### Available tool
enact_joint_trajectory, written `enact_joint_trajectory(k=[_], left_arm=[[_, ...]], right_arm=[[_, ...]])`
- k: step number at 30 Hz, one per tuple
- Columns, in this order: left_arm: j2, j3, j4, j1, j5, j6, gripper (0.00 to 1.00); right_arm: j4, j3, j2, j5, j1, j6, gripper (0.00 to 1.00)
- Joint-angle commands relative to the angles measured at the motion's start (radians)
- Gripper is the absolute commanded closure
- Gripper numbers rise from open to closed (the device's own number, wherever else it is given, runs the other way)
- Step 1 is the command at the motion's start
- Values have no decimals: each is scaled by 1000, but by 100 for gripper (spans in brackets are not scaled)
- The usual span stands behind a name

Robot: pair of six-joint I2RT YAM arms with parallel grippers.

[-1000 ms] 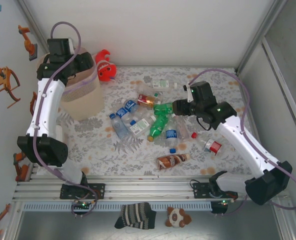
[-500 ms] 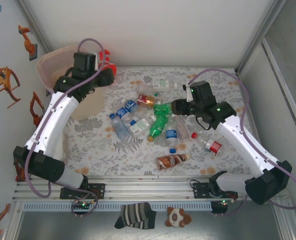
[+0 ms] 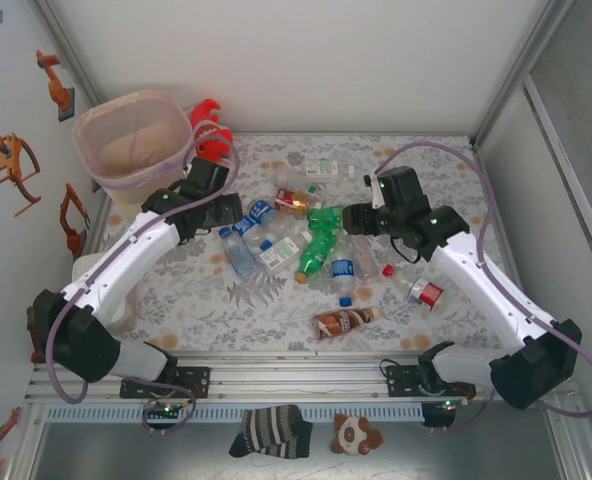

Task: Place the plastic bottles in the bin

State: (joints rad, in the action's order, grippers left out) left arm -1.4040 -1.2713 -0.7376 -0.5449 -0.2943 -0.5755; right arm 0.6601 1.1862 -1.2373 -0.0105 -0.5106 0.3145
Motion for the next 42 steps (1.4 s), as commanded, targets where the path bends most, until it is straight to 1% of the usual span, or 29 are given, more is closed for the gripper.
enact_joint_trajectory(k=[1,6,10,15,27,33,42], left_arm=[[-19,46,24,-12,-7,-100,26],[-72,129,83,-13,48,-159,26],[-124,162,123,-12,97,-184,25],[-179,187,141,-9,112,-210,24],[-232,274,211,12,174,-227,22],[-260,274,228,17,188,-224,23],[-276,273,235,20,195,-216,29]], right_arm=[[-8,-24,27,-3,7,-5,27],[-7,-39,36,1,7,-2,27],[-5,-37,38,7,7,-2,27],[3,-26,28,6,7,-5,27],[5,-19,16,-1,7,4,27],[3,-16,9,-6,7,8,27],[-2,-11,0,-9,7,12,27]])
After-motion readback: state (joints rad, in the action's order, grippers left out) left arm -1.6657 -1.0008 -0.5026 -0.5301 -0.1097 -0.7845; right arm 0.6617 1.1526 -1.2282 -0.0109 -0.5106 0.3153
